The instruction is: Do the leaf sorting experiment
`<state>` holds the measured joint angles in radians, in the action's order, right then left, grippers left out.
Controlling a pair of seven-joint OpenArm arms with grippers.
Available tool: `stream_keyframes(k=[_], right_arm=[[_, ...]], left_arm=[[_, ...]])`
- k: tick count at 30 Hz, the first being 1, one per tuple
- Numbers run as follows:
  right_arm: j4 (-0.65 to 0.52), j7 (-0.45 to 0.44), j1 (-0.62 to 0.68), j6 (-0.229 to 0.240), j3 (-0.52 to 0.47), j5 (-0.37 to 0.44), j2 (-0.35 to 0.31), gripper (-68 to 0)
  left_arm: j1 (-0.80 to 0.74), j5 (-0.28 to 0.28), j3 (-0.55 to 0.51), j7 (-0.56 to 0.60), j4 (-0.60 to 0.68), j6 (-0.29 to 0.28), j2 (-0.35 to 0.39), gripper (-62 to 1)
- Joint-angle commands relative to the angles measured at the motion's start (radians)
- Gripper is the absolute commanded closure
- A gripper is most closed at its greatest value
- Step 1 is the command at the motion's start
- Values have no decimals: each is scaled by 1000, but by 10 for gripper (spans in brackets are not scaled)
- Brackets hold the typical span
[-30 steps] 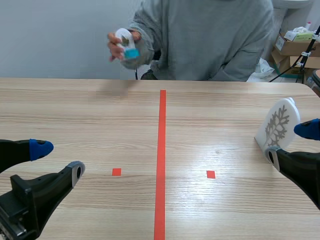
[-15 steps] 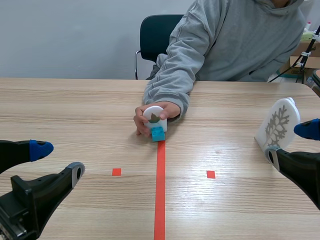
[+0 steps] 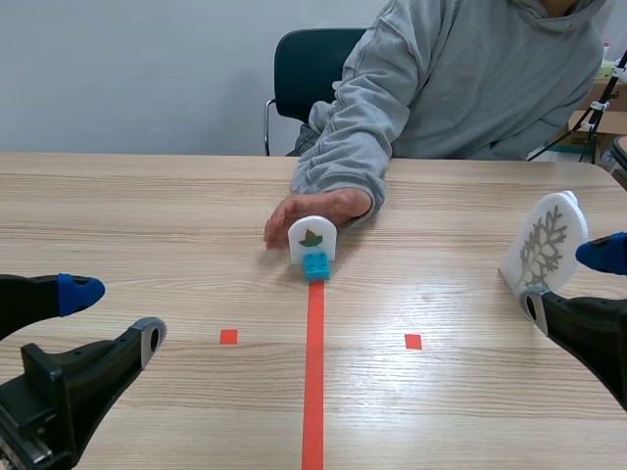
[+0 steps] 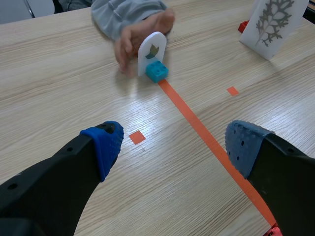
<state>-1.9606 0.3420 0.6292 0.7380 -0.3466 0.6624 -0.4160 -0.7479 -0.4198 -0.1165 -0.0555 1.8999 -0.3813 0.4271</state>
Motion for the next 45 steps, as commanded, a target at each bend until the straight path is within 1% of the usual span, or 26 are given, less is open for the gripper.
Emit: stream_keyframes(k=[1, 40, 42, 45], right_arm=[[3, -15, -12, 8, -1, 8, -7, -466], [3, -13, -11, 8, -1, 7, -7, -466], [3, -11, -11, 8, -1, 7, -7, -466], [3, -9, -11, 8, -1, -1, -7, -466]], left_arm=[[3, -6, -3, 12, 21, -3, 0, -454], [16, -5, -3, 5, 19, -3, 0, -454], [47, 13, -3, 1, 2, -3, 0, -454], [124, 69, -3, -7, -44, -36, 0, -454]])
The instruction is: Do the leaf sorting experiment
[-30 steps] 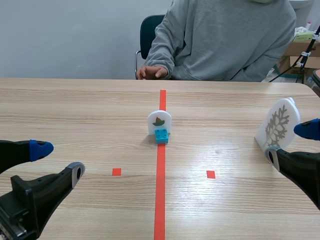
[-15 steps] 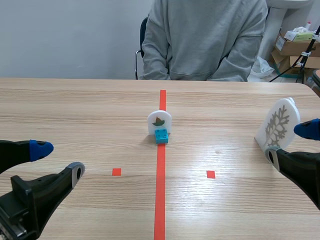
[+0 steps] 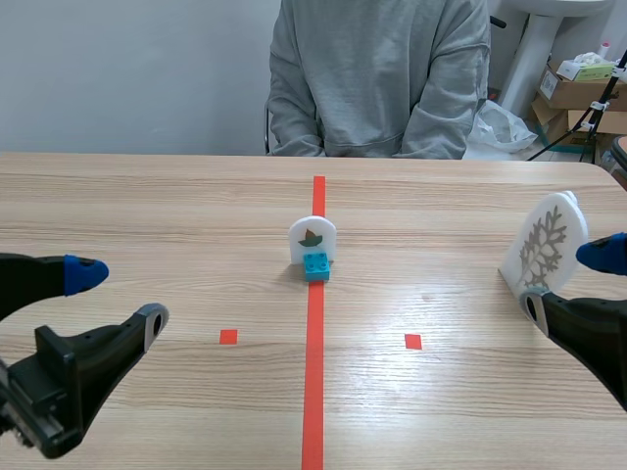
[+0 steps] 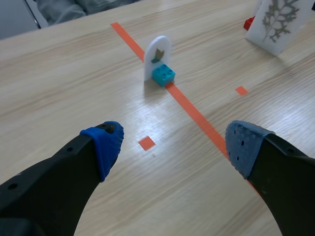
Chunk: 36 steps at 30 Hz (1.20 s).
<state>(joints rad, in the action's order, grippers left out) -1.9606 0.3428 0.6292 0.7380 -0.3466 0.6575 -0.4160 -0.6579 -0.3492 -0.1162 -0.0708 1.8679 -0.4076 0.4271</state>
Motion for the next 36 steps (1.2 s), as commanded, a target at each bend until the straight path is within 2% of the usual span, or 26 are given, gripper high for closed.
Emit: stream_keyframes(k=[1, 5, 7, 13, 18, 23, 26, 31, 36], right_arm=[[3, -8, -11, 8, -1, 1, -7, -466], [3, 3, -11, 8, -1, 1, -7, -466], [3, 5, -11, 8, -1, 1, -7, -466], [3, 11, -11, 8, -1, 1, -7, -466], [3, 11, -11, 8, -1, 0, -7, -466], [3, 16, -11, 8, -1, 0, -7, -466], [3, 15, -11, 8, -1, 1, -7, -466], [3, 15, -11, 8, -1, 1, -5, -466], [3, 15, -11, 8, -1, 1, -5, -466]], left_arm=[[64, 15, -3, 6, -32, -27, 0, -454], [209, 58, 17, -6, -140, -114, 10, -454], [294, 61, 51, -5, -216, -143, 29, -454], [584, 62, 256, 24, -490, -169, 65, -454], [835, 64, 477, 37, -706, -167, 34, -454], [1024, 124, 617, 47, -891, -152, -63, -454], [1107, 168, 668, 59, -995, -109, -135, -454], [1202, 246, 722, 87, -1147, -47, -244, -454], [1252, 291, 734, 128, -1249, 3, -315, -454]])
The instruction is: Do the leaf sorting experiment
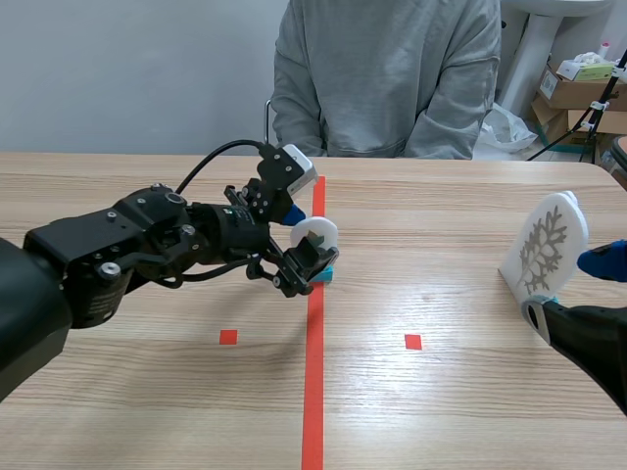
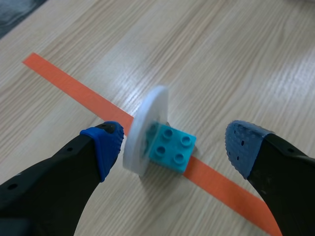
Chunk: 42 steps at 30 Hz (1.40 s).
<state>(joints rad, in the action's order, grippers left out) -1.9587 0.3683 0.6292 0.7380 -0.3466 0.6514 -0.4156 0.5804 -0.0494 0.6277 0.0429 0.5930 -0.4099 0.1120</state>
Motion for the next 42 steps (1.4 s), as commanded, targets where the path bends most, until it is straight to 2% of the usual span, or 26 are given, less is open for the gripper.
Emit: stream_keyframes(k=[1, 3, 9, 13, 23, 36, 38, 42], right_arm=[[1, -10, -11, 8, -1, 7, -5, -466], [1, -10, -11, 8, -1, 7, -5, -466], [1, -11, -11, 8, -1, 7, -5, -466], [1, -11, -11, 8, -1, 7, -5, -466], [1, -11, -11, 8, -1, 8, -5, -466], [1, -11, -11, 8, -1, 8, -5, -466], [1, -11, -11, 8, -1, 8, -5, -466], [1, -11, -11, 8, -1, 8, -5, -466]], left_arm=[[20, -9, -10, 14, 10, 7, -11, -454], [32, -3, -10, 19, -15, 9, -27, -454], [50, 82, -10, 21, -52, 54, -62, -454], [55, 121, -10, 29, -57, 58, -68, -454], [55, 121, -10, 28, -57, 61, -67, -449], [55, 121, -10, 29, -60, 60, -67, -144], [55, 121, -10, 29, -60, 60, -67, -117], [55, 114, -10, 29, -59, 56, -67, -114]])
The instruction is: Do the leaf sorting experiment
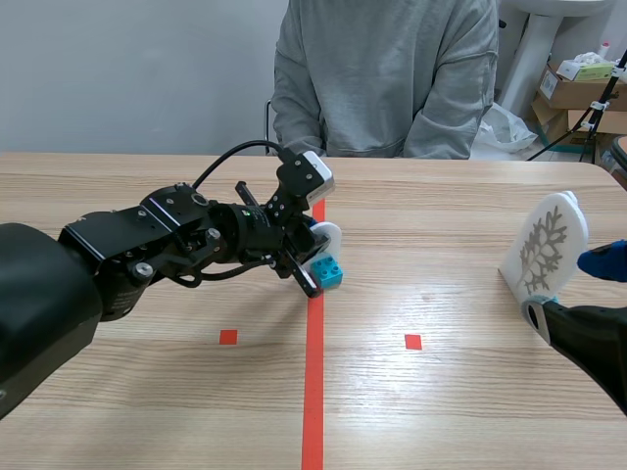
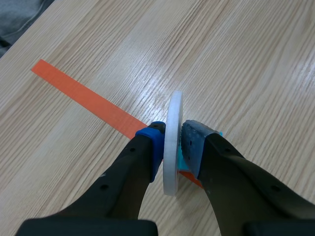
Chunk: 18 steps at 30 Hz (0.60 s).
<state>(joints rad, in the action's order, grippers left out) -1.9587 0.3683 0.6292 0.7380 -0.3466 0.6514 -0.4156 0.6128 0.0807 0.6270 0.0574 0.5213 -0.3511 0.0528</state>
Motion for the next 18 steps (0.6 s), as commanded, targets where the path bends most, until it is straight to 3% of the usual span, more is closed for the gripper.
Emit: stream_keyframes(k=[1, 13, 15, 18], right_arm=[[1, -11, -11, 8, -1, 8, -5, -466], [1, -7, -11, 8, -1, 7, -5, -466], [1, -7, -11, 8, -1, 7, -5, -466], [1, -7, -11, 8, -1, 7, -5, -466]], left_arm=[[22, -21, -9, 15, 13, -3, -8, -114], [13, -25, -10, 14, 17, -2, 0, -114], [11, -36, -10, 13, 17, -2, 0, -31], [8, -63, -15, 0, 17, -2, 1, -27]])
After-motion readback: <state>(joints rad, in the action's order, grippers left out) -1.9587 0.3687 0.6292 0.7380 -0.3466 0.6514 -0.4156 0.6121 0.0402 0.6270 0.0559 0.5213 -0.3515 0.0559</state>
